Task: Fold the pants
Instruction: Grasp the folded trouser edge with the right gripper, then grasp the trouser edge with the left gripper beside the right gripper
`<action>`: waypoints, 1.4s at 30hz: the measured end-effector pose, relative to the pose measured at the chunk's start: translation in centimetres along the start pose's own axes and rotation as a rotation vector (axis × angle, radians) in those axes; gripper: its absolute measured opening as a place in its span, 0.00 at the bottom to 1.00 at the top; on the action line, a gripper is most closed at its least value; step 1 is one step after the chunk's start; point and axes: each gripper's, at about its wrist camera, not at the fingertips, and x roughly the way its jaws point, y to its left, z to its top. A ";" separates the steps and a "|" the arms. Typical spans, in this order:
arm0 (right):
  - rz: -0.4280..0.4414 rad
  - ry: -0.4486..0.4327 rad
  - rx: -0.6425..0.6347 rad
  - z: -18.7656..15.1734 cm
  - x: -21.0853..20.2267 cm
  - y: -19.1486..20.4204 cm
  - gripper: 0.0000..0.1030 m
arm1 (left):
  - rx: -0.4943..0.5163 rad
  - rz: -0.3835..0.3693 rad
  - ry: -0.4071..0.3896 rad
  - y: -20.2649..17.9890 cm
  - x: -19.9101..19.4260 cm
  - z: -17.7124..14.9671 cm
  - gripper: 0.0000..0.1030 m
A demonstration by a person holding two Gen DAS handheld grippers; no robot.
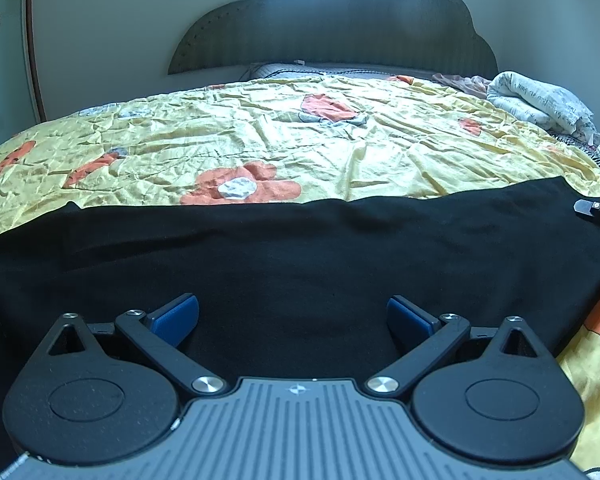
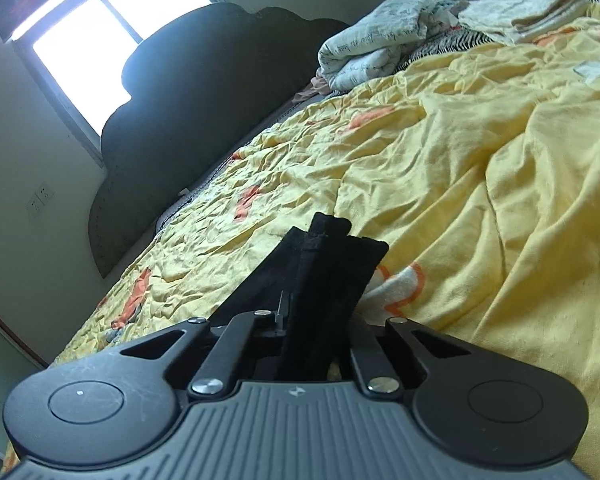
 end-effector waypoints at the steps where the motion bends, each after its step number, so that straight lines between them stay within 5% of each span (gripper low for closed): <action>1: -0.002 -0.003 -0.010 0.0 -0.1 0.2 0.03 | -0.005 -0.003 -0.003 0.1 -0.1 0.0 0.95; 5: -0.018 -0.029 -0.114 -0.1 -0.7 1.8 0.03 | -0.037 -0.016 0.008 0.8 -0.6 0.4 0.92; 10: -0.043 -0.060 -0.461 -2.1 -2.0 7.3 0.03 | -0.166 -0.083 0.020 2.3 -1.4 2.1 0.93; 15: -0.027 -0.053 -0.643 -4.6 -2.4 10.5 0.03 | -0.263 -0.177 0.088 3.3 -0.8 3.9 0.93; 18: -0.013 -0.045 -0.701 -5.7 -2.6 11.5 0.04 | -0.326 -0.308 0.148 3.6 0.0 4.5 0.93; 23: 0.019 -0.051 -0.819 -7.4 -3.7 13.5 0.04 | -0.570 -0.582 0.271 3.5 2.3 5.5 0.93; 26: 0.045 -0.048 -0.911 -9.3 -4.5 15.2 0.04 | -0.680 -0.684 0.331 2.8 3.8 6.2 0.93; 36: 0.189 -0.008 -1.034 -13.2 -7.0 18.3 0.04 | -0.830 -0.671 0.387 3.1 6.7 6.6 0.93; 42: 0.207 0.011 -1.081 -14.3 -7.5 18.9 0.04 | -0.859 -0.642 0.412 4.6 7.6 6.0 0.58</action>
